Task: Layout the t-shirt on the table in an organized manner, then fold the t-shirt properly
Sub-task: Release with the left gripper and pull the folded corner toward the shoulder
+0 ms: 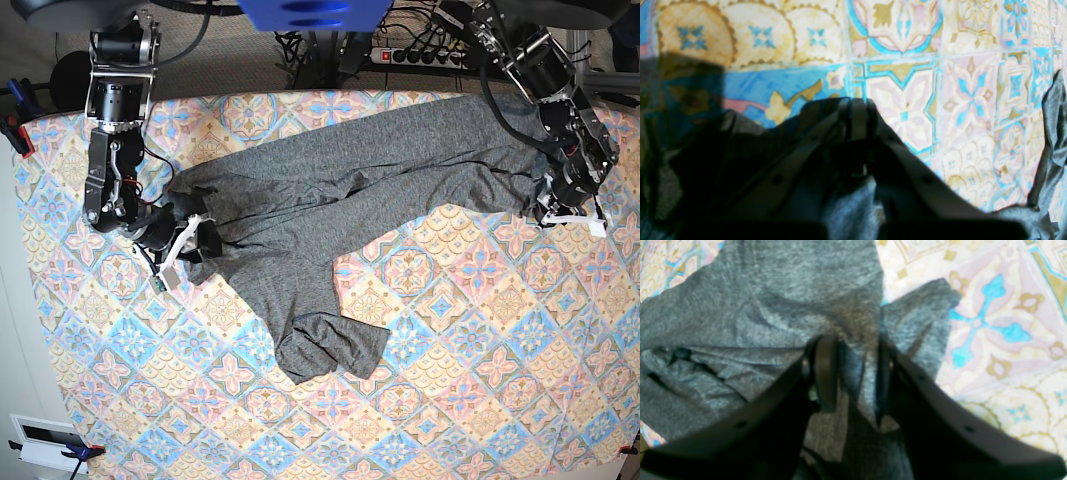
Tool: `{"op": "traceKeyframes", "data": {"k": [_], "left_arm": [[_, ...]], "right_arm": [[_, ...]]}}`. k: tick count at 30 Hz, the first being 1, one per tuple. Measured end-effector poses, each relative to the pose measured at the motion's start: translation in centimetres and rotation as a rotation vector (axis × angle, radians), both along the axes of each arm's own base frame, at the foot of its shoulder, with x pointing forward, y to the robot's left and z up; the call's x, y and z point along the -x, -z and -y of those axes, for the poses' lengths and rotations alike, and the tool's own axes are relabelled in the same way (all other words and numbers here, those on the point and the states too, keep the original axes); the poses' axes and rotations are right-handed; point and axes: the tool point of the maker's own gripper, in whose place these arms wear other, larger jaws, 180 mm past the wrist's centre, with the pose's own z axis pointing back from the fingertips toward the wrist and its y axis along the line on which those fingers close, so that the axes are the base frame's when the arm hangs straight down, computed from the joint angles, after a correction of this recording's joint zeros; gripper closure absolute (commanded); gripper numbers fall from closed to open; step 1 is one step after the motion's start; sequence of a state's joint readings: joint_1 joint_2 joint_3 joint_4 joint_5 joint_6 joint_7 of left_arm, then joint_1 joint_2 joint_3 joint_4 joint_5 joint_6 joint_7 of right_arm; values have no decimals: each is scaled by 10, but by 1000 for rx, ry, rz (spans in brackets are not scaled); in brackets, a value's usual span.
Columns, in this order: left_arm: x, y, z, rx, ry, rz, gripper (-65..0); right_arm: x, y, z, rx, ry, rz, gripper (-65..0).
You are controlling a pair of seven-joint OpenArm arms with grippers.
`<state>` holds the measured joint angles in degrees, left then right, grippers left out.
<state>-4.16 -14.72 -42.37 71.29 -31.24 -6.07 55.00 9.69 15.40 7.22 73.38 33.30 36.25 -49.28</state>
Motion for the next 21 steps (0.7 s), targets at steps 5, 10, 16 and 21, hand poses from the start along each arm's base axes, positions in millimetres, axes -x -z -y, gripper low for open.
{"op": "traceKeyframes", "data": {"k": [5,10,16,21], "left_arm": [[9,-4,-11,13,-3,-7,0],[32,-10,-33,34,-31,3,0],[55,-15,-44,86,-45,18,0],[74,-25,-58,132,-94,60,0]], "right_arm": [[0,1,1,1,1,-2,-179],[0,1,0,-3,3,-3,-179],[0,1,1,0,4,-3,-179],[0,2,1,1,4,-5,-179]]}}
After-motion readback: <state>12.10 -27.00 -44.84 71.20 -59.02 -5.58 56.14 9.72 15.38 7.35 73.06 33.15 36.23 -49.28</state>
